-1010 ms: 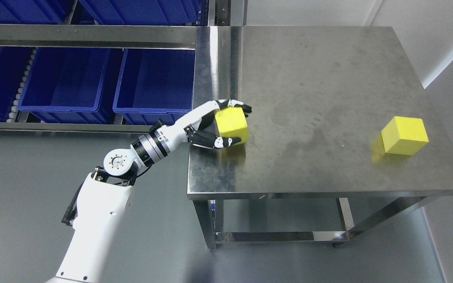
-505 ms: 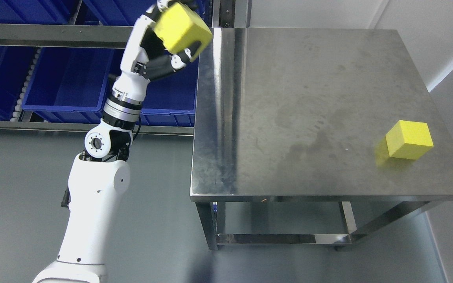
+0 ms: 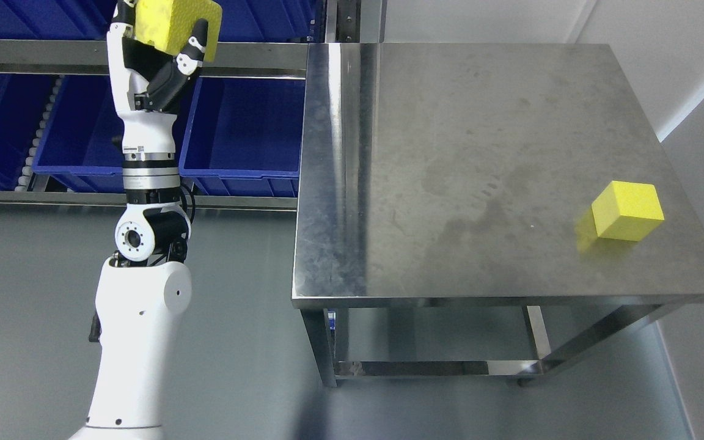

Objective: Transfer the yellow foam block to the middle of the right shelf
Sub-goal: 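Lift the yellow cube up off the table with the left hand, then hold the cube raised in the left hand while turning toward the blue-bin shelf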

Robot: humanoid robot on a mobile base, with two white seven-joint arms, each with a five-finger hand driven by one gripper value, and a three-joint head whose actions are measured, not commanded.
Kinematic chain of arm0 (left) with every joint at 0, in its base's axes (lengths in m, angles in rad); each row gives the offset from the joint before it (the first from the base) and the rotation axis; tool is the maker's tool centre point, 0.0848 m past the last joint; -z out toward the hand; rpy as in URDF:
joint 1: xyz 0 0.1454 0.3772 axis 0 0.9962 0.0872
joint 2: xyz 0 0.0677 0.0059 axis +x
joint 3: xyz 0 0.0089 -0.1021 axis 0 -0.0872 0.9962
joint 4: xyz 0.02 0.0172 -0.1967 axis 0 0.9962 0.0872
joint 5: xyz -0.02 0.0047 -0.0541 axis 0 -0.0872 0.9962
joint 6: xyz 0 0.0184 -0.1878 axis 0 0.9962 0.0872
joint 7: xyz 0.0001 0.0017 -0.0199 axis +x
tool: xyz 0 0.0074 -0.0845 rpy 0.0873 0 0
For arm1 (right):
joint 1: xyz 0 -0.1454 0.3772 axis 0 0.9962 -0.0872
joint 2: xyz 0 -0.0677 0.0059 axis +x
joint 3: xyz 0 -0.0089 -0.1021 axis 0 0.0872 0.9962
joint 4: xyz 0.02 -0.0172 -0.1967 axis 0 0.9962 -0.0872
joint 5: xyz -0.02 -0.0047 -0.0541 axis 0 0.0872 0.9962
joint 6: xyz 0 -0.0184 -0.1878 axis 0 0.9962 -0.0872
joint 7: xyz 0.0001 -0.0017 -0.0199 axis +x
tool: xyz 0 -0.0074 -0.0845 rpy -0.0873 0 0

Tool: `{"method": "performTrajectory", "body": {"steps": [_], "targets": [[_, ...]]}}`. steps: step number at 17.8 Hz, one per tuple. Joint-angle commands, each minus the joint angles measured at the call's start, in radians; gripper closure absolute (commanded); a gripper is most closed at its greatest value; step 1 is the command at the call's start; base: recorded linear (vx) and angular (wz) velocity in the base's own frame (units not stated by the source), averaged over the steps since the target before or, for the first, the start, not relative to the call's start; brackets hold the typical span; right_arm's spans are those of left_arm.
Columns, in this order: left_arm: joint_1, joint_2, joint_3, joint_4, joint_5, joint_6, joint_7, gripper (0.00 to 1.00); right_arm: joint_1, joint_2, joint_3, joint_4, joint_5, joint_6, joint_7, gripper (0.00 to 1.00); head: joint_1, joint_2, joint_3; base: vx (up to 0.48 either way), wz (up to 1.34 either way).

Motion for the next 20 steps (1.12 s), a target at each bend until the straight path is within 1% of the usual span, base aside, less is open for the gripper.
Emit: {"method": "performTrajectory", "body": {"steps": [1, 3, 10, 13, 20], "targets": [[0.059, 0.010, 0.152, -0.031, -0.099, 0.065, 0.006, 0.83, -0.002, -0.017, 0.000, -0.017, 0.000, 0.000, 0.000, 0.00, 0.0000, 0.000, 0.000, -0.055, -0.02], [0.079, 0.010, 0.166, -0.031, -0.149, 0.072, -0.001, 0.83, -0.002, -0.017, 0.000, -0.017, 0.000, 0.000, 0.000, 0.00, 0.0000, 0.000, 0.000, -0.065, 0.02], [0.091, 0.010, 0.164, -0.031, -0.157, 0.072, -0.020, 0.82, -0.002, -0.017, 0.000, -0.017, 0.000, 0.000, 0.000, 0.00, 0.0000, 0.000, 0.000, -0.036, 0.30], [0.091, 0.010, 0.164, -0.031, -0.163, 0.072, -0.020, 0.82, -0.002, -0.017, 0.000, -0.017, 0.000, 0.000, 0.000, 0.00, 0.0000, 0.000, 0.000, 0.029, 0.60], [0.089, 0.010, 0.172, -0.031, -0.163, 0.072, -0.020, 0.82, -0.002, -0.017, 0.000, -0.017, 0.000, 0.000, 0.000, 0.00, 0.0000, 0.000, 0.000, 0.076, 0.99]]}}
